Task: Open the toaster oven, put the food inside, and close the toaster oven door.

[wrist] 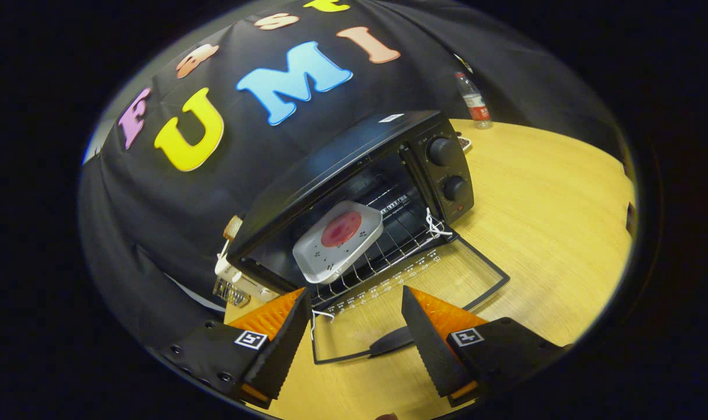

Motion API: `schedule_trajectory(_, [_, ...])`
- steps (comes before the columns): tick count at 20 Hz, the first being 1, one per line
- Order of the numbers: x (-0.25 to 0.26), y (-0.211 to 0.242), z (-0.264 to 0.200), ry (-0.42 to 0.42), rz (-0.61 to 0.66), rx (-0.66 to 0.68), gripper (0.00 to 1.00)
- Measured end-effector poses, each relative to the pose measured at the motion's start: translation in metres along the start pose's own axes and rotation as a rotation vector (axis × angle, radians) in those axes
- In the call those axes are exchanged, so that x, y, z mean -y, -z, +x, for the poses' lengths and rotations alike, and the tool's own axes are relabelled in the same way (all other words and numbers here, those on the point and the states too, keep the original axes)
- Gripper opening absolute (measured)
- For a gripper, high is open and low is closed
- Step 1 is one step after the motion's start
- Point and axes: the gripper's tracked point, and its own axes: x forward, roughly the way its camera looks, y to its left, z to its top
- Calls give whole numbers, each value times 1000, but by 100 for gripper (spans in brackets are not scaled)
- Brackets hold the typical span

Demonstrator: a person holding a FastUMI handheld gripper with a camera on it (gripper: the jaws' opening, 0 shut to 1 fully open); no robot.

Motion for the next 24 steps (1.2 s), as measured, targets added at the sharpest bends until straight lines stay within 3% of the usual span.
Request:
schedule_trajectory(9, [28,50,-22,82,-368,-120,98])
schedule_trajectory(16, [46,95,-9,127,-454,-265,99])
schedule_trajectory(24, [68,103,13,203,-469,-331,98])
